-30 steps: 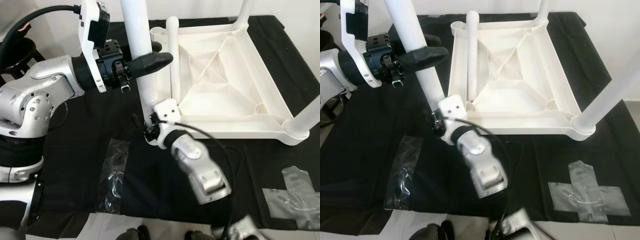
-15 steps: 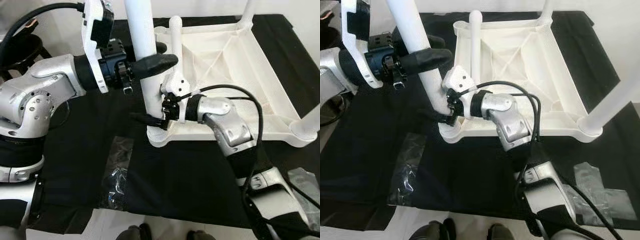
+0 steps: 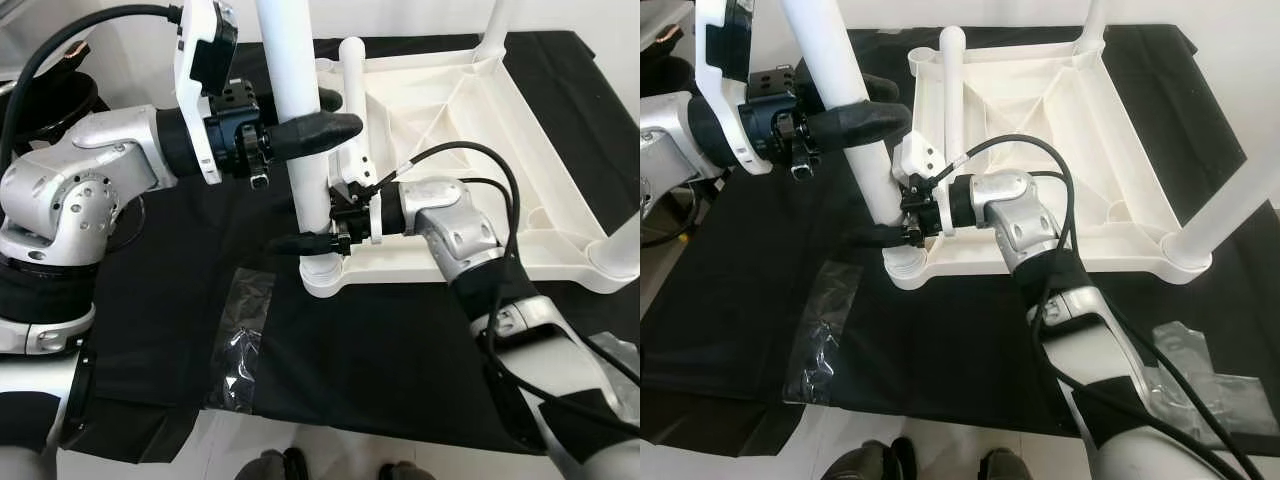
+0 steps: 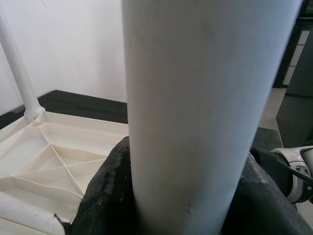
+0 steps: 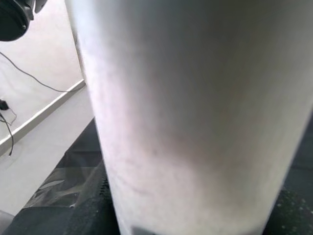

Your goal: Building children table

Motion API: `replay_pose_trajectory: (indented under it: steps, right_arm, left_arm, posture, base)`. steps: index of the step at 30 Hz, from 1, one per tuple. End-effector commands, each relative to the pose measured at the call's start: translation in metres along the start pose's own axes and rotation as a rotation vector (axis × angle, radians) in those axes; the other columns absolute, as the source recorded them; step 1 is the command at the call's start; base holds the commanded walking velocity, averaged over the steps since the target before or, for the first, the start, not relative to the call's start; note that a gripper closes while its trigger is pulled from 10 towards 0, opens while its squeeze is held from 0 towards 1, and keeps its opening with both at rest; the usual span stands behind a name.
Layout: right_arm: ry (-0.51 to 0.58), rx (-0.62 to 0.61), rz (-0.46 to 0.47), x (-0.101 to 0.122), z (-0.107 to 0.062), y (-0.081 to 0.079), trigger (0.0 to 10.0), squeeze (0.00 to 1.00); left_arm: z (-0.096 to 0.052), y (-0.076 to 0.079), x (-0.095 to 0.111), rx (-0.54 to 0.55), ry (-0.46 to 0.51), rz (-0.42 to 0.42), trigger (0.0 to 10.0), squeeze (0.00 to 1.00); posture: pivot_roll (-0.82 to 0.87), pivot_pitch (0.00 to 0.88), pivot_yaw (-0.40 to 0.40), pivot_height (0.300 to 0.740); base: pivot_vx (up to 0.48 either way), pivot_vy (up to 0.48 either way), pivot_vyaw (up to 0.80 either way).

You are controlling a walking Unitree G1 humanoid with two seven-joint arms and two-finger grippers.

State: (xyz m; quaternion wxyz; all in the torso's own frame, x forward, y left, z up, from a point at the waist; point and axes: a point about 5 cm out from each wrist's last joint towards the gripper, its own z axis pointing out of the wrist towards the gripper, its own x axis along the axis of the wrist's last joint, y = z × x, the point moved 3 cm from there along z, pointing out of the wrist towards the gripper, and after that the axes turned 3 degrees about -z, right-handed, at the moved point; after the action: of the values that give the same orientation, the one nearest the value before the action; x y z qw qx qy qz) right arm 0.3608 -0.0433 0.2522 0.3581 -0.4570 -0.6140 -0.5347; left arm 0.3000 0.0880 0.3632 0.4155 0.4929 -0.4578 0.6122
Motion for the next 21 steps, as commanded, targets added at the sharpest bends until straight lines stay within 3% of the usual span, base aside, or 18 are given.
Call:
replay_pose_trajectory:
  steps: [1,8,9,12,13,16,17,19,20,21]
  right_arm:
    - [-0.01,0.003,-0.025,0.006,0.004,0.003,0.0,0.0]
    - [0.015,-0.015,-0.024,0.005,0.006,0.007,0.0,0.0]
    - [0.008,-0.076,-0.017,0.003,0.007,0.011,0.0,0.0]
    - [0.001,-0.119,-0.011,0.0,0.007,0.014,0.0,0.0]
    - [-0.014,-0.187,0.01,-0.003,0.008,0.018,0.0,0.0]
    - [-0.025,-0.287,0.036,-0.008,0.01,0.02,0.0,0.0]
    - [-0.048,-0.507,0.084,-0.019,0.017,0.022,0.0,0.0]
    - [-0.048,-0.507,0.084,-0.019,0.017,0.022,0.0,0.0]
    - [-0.071,-0.734,0.164,-0.035,0.028,0.004,0.0,0.0]
    - [-0.071,-0.734,0.164,-0.035,0.028,0.004,0.0,0.0]
  left_arm:
    - [0.012,0.015,-0.009,-0.126,-0.037,-0.026,0.0,0.0]
    - [0.014,0.015,-0.008,-0.132,-0.016,-0.002,0.0,0.0]
    - [0.015,0.013,-0.008,-0.114,-0.011,-0.002,8.5,1.0]
    - [0.015,0.012,-0.009,-0.1,-0.009,-0.004,8.5,1.0]
    - [0.014,0.012,-0.009,-0.1,-0.008,-0.011,10.0,1.0]
    - [0.014,0.01,-0.007,-0.078,0.007,-0.018,10.0,1.0]
    - [0.013,0.005,-0.005,-0.038,0.025,-0.017,10.0,1.0]
    - [0.013,0.005,-0.005,-0.038,0.025,-0.017,10.0,1.0]
    - [0.011,0.001,-0.003,-0.009,0.035,-0.017,10.0,0.0]
    - [0.011,0.001,-0.003,-0.009,0.035,-0.017,10.0,0.0]
  posture:
    - [-0.02,0.207,0.11,0.74]
    - [-0.03,0.207,0.107,0.74]
    - [-0.04,0.208,0.1,0.74]
    - [-0.04,0.208,0.1,0.74]
    - [-0.05,0.208,0.089,0.74]
    - [-0.06,0.206,0.068,0.74]
    - [-0.06,0.204,0.059,0.74]
    - [-0.06,0.204,0.059,0.74]
    - [-0.05,0.203,0.063,0.74]
    - [-0.05,0.203,0.063,0.74]
  base:
    - [0.0,0.0,0.0]
    - [0.0,0.0,0.0]
    - [0.0,0.0,0.0]
    - [0.0,0.0,0.0]
    - [0.0,0.0,0.0]
    - [0.0,0.0,0.0]
    - [0.0,0.0,0.0]
    - [0.0,0.0,0.0]
    - [0.0,0.0,0.0]
    - [0.0,0.0,0.0]
